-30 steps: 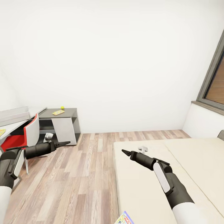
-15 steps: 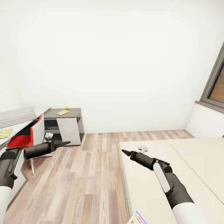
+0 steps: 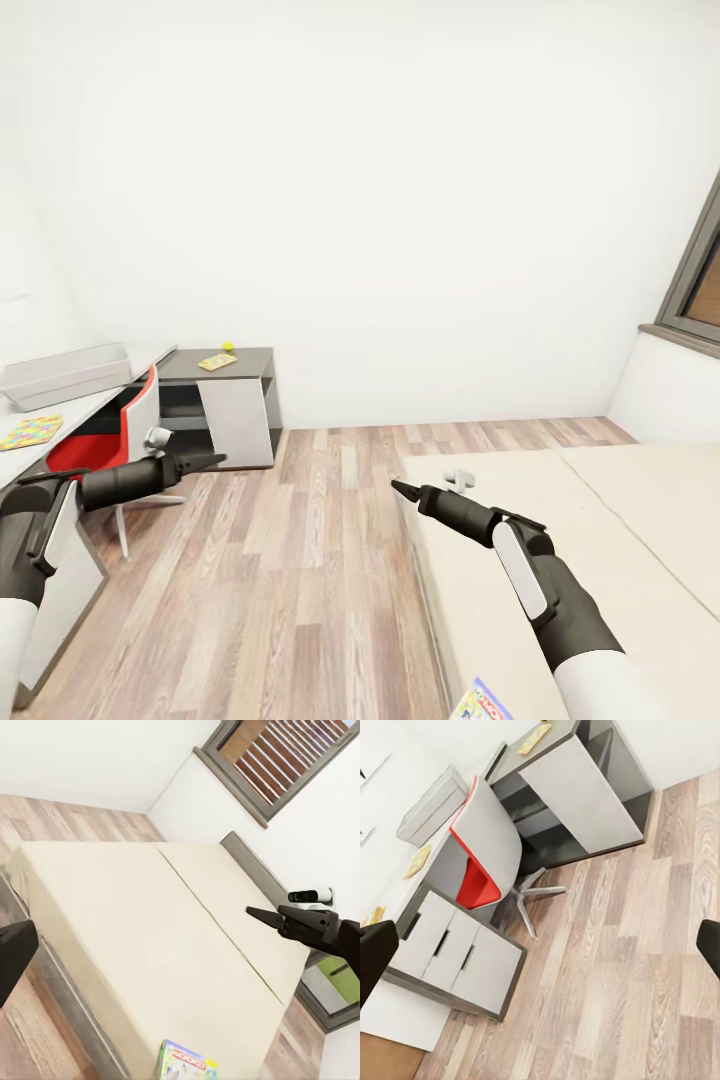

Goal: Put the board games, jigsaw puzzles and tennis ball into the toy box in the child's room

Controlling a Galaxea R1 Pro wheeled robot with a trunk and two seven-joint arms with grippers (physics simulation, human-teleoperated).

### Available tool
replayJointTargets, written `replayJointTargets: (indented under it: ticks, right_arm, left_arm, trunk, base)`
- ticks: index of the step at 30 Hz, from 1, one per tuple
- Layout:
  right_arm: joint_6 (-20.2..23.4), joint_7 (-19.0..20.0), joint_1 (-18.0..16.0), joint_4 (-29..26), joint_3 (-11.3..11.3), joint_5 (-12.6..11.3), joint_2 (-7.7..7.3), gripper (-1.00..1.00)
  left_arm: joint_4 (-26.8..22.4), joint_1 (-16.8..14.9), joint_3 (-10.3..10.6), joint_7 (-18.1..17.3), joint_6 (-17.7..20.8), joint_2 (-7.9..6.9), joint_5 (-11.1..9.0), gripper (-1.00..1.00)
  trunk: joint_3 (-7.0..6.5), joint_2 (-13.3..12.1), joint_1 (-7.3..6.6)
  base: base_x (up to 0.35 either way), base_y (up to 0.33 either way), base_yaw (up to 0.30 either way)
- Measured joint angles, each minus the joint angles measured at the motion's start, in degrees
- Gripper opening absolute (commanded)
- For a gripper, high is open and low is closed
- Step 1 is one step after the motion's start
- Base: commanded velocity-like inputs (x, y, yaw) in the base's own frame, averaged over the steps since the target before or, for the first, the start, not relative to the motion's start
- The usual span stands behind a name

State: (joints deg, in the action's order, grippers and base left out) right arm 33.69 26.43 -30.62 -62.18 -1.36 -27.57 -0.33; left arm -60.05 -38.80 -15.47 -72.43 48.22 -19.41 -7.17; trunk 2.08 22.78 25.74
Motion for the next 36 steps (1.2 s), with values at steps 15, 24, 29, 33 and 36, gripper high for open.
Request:
replayJointTargets:
  ticks: [15,24,29,33,36]
  right_arm:
    - [0.0,0.0,0.0,0.0,0.0,-0.1,0.0,1.0]
    - [0.0,0.0,0.0,0.0,0.0,-0.1,0.0,1.0]
    - [0.0,0.0,0.0,0.0,0.0,-0.1,0.0,1.0]
    - [0.0,0.0,0.0,0.0,0.0,-0.1,0.0,1.0]
    - [0.0,0.0,0.0,0.0,0.0,-0.1,0.0,1.0]
  left_arm:
    - [0.0,0.0,0.0,-0.1,0.0,0.01,0.1,1.0]
    - [0.0,0.0,0.0,-0.1,0.0,0.01,0.0,1.0]
    - [0.0,0.0,0.0,-0.1,0.0,0.01,0.0,1.0]
    - [0.0,0.0,0.0,-0.1,0.0,0.01,0.0,1.0]
    - [0.0,0.0,0.0,-0.1,0.0,0.01,0.0,1.0]
  trunk:
    - [-0.31,0.0,0.0]
    - [-0.65,0.0,0.0]
    - [-0.84,0.0,0.0]
    - [-0.98,0.0,0.0]
    - [-1.08,0.0,0.0]
  base:
    - [0.0,0.267,-0.132]
    - [0.0,0.287,-0.229]
    - [0.0,0.289,-0.232]
    - [0.0,0.289,-0.232]
    - [0.0,0.289,-0.232]
